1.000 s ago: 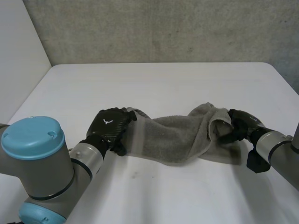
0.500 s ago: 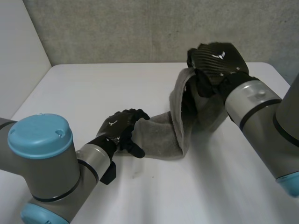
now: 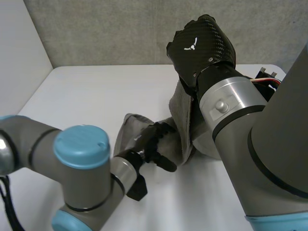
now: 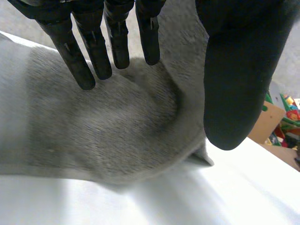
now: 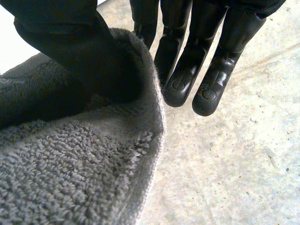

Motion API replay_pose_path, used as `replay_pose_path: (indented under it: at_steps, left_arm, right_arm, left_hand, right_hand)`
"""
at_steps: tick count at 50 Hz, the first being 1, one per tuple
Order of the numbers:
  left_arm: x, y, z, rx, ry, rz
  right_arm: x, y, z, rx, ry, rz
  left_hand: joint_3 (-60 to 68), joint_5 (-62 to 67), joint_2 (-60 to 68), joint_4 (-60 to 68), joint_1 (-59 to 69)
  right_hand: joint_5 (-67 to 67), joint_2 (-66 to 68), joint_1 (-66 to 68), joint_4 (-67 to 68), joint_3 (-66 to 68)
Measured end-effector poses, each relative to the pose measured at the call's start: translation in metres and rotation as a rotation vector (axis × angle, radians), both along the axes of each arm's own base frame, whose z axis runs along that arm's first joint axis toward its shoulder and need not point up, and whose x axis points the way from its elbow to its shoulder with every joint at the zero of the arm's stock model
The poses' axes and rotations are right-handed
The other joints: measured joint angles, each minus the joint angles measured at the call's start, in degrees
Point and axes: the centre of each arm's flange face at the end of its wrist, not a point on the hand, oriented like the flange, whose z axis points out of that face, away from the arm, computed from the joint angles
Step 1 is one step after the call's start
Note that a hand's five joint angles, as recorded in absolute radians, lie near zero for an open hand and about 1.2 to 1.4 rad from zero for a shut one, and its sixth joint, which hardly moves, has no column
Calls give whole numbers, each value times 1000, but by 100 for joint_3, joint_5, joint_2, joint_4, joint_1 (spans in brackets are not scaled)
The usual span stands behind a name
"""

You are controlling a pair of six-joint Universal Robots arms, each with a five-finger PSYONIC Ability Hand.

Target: Fold the towel.

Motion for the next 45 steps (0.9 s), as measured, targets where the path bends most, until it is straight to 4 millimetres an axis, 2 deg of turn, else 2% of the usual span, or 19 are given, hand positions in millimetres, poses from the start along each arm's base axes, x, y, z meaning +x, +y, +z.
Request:
replay_pose_path:
  at_steps: [13, 17, 24, 26, 30, 34, 37, 39, 40, 41, 45]
  left_arm:
    - [-40, 1, -33, -34, -30, 15]
    - [-54, -4, -41, -51, -24, 25]
    - [-61, -17, -47, -90, -27, 117]
    - [-59, -20, -48, -98, -34, 144]
    - [-54, -23, -48, -104, -48, 180]
    - [-35, -33, -37, -127, -86, 242]
    - [-11, -45, -18, -177, -132, 290]
    - [-11, -45, -18, -177, -132, 290]
    - [-6, -48, -13, -192, -145, 299]
    - [15, -56, 11, -278, -197, 316]
    - [37, -59, 38, -396, -270, 301]
  right_arm:
    - [-4, 5, 5, 1, -25, -14]
    - [-7, 5, 5, 7, -32, -26]
    - [-15, 6, 0, 34, -39, -40]
    - [-17, 6, -2, 41, -40, -42]
    - [-20, 6, -5, 53, -37, -45]
    - [-29, -6, -12, 70, -20, -88]
    - [-39, -21, -18, 84, -7, -137]
    - [-39, -21, -18, 84, -7, -137]
    - [-43, -26, -20, 89, -2, -152]
    - [-52, -39, -27, 106, 12, -186]
    - [-60, -49, -37, 130, 29, -200]
  left_hand:
    - [43, 32, 39, 34, 12]
    - [437, 433, 433, 434, 450]
    - [3556, 3500, 3580, 3500, 3614]
    - [4053, 4035, 4081, 4040, 4025]
    - [4374, 4349, 4400, 4391, 4233]
    - [4556, 4503, 4575, 4576, 4351]
    - [4583, 4523, 4601, 4605, 4351]
    - [4583, 4523, 4601, 4605, 4351]
    - [4587, 4533, 4605, 4607, 4352]
    - [4587, 4533, 4608, 4609, 4382]
    - [4589, 4533, 4610, 4614, 4382]
  right_hand:
    - [0, 0, 0, 0, 0]
    - [0, 0, 0, 0, 0]
    - [0, 0, 0, 0, 0]
    - [0, 0, 0, 0, 0]
    - [0, 0, 0, 0, 0]
    - [0, 0, 0, 0, 0]
    - [0, 0, 0, 0, 0]
    - [0, 0, 0, 0, 0]
    - [0, 0, 0, 0, 0]
    - [0, 0, 0, 0, 0]
    - [0, 0, 0, 0, 0]
